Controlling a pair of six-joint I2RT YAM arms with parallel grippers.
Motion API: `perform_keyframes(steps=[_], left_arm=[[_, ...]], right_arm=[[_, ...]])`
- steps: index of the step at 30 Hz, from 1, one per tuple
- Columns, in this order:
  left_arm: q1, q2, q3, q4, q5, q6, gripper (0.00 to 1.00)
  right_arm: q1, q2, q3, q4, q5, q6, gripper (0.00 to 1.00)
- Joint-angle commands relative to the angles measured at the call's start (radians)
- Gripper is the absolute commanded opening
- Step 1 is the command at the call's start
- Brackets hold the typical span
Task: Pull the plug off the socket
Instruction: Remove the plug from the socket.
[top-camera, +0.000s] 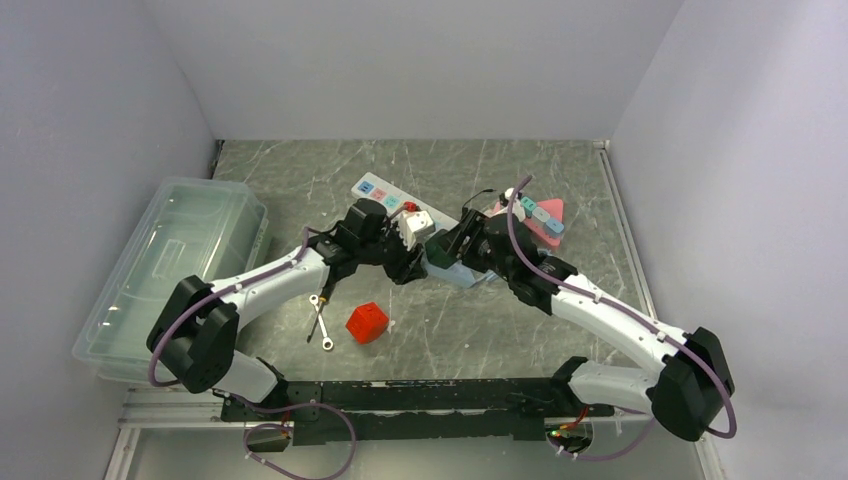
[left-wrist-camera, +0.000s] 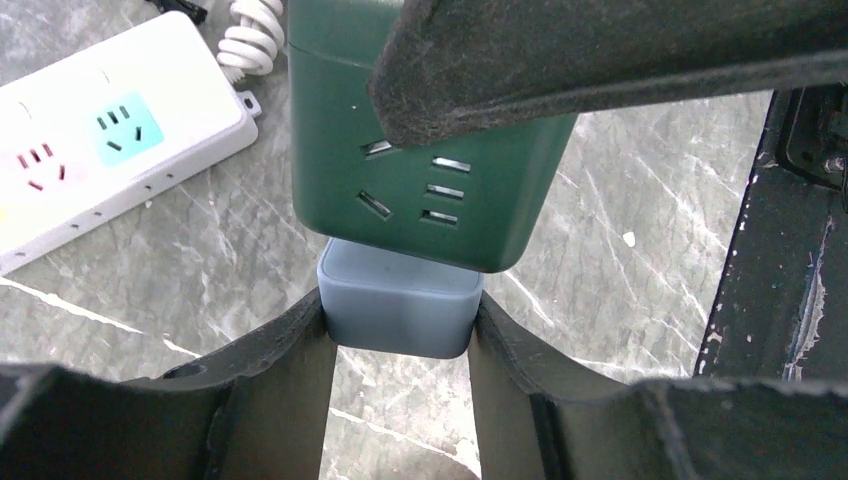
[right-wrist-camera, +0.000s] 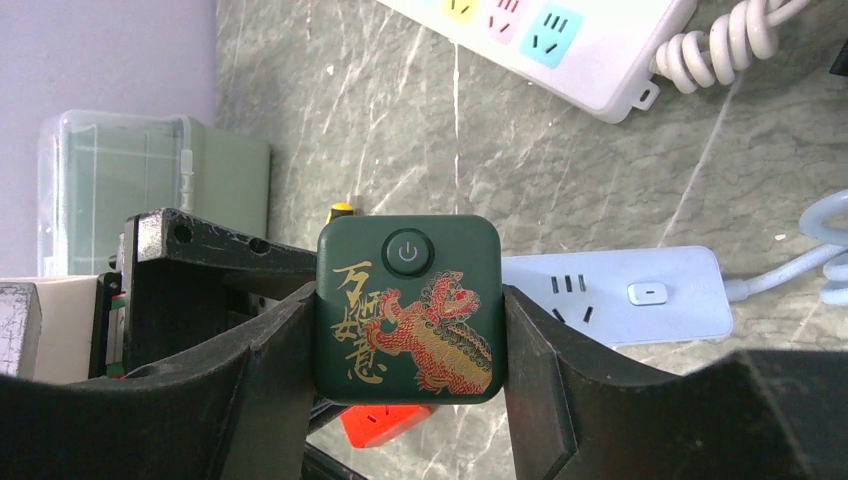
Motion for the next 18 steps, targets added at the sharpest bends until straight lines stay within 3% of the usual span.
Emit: perform_keyframes(steps=[1, 18], left_arm=[[0.037, -0.024, -0.012, -0.030, -0.122, 0.024, 0.00], [0.007, 0.016, 0.017, -0.071, -0.183, 0.007, 0.00]], right_arm=[[-0.044, -0.054, 0.051, -0.090, 0.171, -0.052, 0.00], [-0.144, -0.084, 0.028, -0.003, 0.068, 0.017, 0.00]])
